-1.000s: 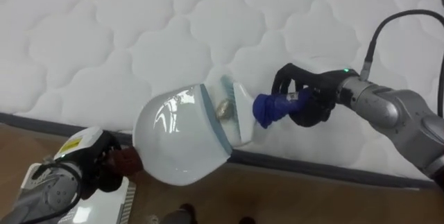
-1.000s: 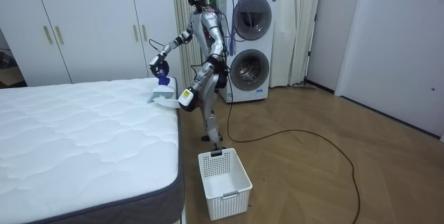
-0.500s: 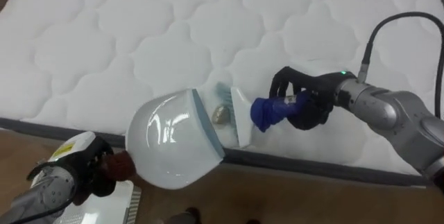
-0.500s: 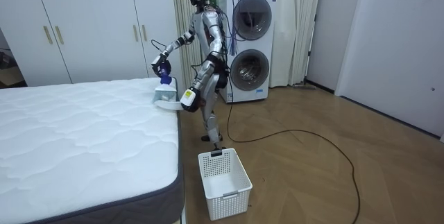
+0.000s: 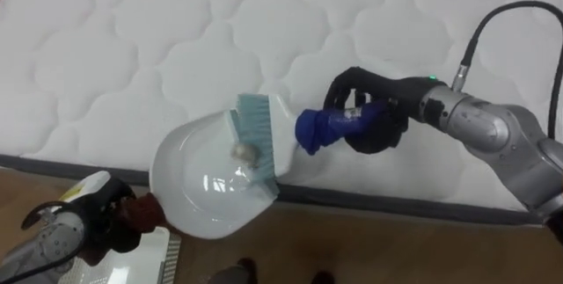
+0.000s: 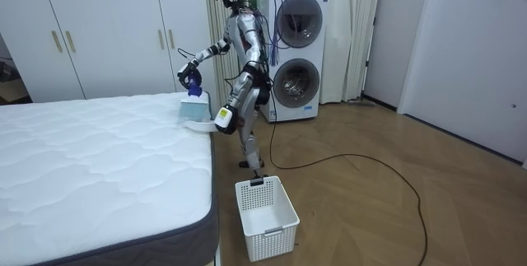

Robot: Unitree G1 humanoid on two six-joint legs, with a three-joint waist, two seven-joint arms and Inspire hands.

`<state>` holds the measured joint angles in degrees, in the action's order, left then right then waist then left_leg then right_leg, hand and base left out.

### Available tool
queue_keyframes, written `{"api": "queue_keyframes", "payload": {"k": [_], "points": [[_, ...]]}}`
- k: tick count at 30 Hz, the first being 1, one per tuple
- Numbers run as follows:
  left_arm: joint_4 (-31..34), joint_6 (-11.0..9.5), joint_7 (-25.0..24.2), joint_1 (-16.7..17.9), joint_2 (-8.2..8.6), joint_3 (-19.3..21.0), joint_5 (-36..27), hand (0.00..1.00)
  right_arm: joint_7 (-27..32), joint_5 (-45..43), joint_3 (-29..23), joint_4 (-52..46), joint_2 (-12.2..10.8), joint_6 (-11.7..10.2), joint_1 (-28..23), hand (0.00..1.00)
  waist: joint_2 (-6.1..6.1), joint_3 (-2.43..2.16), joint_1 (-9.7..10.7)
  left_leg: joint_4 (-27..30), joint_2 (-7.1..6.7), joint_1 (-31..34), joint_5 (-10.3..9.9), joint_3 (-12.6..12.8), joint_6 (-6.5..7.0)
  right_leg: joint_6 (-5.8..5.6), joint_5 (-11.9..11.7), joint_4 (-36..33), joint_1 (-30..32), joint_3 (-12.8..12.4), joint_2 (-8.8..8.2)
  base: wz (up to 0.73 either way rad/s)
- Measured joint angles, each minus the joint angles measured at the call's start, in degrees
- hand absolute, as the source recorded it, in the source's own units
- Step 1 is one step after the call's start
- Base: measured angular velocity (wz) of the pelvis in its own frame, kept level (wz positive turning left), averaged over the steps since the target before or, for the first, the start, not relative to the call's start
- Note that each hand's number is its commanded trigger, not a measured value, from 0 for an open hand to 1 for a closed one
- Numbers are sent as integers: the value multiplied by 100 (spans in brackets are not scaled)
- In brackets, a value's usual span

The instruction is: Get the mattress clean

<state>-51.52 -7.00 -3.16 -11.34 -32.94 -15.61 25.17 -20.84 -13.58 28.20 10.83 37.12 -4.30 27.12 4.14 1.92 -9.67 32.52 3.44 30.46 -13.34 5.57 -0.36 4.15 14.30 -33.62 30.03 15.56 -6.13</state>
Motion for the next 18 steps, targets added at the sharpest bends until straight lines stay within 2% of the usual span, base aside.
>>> {"api": "queue_keyframes", "payload": {"k": [4,10,18], "points": [[10,-13,-4,-13,0,7,21,100,-70,346,-9,-38,-148,-57,-1,100,-4,2,23,32,-5,36,-1,-33,0,-3,16,-1,-1,33,-4,3],[28,-38,-4,-12,14,8,-16,100,-166,764,-9,-41,-151,-119,-5,100,-40,8,36,74,-3,44,-4,-97,-5,-5,23,-10,-35,42,14,3],[45,-50,4,-12,39,8,-18,100,-318,896,-9,-42,-208,-139,-4,100,-90,2,32,22,-11,37,-1,-100,-8,-6,19,-16,-33,36,17,0]]}}
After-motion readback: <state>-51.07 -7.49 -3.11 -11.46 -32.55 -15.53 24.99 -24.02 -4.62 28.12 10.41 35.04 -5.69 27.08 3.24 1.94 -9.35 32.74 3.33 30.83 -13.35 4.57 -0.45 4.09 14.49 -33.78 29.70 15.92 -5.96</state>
